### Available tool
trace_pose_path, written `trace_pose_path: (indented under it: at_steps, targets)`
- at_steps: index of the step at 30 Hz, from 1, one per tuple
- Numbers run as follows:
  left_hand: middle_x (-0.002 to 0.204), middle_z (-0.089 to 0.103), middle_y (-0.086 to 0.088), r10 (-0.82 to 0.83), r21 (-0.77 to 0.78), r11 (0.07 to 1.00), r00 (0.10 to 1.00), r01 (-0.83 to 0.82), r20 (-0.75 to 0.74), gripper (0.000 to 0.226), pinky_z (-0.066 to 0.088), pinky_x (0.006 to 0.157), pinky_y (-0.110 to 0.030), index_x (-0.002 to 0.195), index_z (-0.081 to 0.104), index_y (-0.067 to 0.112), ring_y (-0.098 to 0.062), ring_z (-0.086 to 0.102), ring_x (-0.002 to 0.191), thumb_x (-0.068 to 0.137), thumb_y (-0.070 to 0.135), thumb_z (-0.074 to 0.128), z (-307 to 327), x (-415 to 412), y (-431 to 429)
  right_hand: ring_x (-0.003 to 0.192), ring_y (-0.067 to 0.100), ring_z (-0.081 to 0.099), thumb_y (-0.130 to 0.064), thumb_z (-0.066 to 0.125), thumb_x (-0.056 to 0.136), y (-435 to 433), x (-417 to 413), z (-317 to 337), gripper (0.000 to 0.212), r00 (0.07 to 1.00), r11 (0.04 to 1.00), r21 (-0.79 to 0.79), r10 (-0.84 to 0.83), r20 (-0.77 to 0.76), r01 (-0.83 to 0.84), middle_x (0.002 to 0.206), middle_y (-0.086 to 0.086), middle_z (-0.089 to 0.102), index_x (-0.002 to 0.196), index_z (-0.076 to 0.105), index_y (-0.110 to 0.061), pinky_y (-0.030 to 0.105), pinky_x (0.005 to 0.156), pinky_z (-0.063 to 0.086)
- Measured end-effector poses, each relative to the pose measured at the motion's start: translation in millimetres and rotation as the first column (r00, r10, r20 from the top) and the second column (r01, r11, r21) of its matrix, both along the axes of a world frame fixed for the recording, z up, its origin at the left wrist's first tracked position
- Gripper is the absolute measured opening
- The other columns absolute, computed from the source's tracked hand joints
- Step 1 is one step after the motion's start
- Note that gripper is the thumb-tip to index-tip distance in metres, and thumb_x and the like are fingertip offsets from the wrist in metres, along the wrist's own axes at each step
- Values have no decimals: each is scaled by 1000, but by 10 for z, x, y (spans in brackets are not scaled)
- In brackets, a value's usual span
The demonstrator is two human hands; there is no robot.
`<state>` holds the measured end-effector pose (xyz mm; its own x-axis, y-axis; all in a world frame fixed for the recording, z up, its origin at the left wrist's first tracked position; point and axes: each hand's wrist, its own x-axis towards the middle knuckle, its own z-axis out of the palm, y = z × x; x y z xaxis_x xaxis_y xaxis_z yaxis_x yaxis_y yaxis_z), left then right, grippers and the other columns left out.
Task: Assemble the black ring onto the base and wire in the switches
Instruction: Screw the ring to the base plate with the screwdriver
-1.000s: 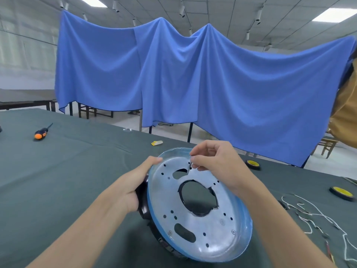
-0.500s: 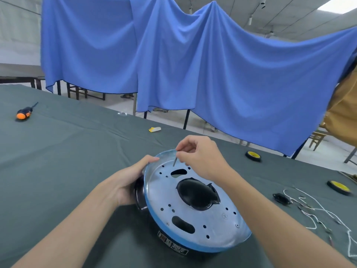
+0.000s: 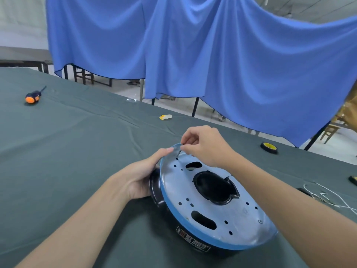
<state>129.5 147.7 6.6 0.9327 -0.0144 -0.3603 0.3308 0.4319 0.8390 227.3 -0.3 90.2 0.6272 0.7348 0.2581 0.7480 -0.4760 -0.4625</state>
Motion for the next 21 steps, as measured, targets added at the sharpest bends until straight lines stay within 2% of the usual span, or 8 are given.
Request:
trace_pose_path:
  at_steps: [3,6,13,18,21]
  targets:
    - [89,74,-11,14,1,1000,1000,-14,-5,60,58,63,-34,80,79,10,-26,71,72,41,54,92,-6,3,-1,74,10,62,-15,68,82,12,24,-16,4,1000,1000,-13,12,15,-12,74,-5,68,82,67,-19,23,73,51]
    - [84,74,-11,30,-6,1000,999,-30,-15,50,57,58,-33,74,79,9,-26,71,68,51,53,86,9,5,-16,72,8,60,-14,69,83,14,39,-25,4,1000,1000,-17,26,16,-25,74,-5,68,82,68,-18,17,68,46]
    - [88,73,-13,54,-21,998,998,-55,-36,51,57,58,-33,80,78,7,-27,71,68,58,52,83,21,-4,-32,73,13,61,-10,67,84,35,25,-34,5,985,990,-96,117,127,-105,79,0,71,85,70,-14,17,73,46]
    - [95,73,-11,71,-18,997,997,-72,-43,50,58,63,-34,85,78,10,-27,70,75,62,53,82,28,-13,-38,81,15,63,-9,66,83,75,18,-70,12,973,969,-198,176,149,-145,78,-3,69,86,72,-19,31,78,53]
    - [93,74,-11,81,-17,997,995,-82,-53,46,58,60,-33,82,78,10,-27,70,72,65,53,80,40,-22,-46,82,15,62,-11,65,84,97,11,-82,14,976,965,-228,163,142,-128,77,-5,68,88,75,-20,33,79,53]
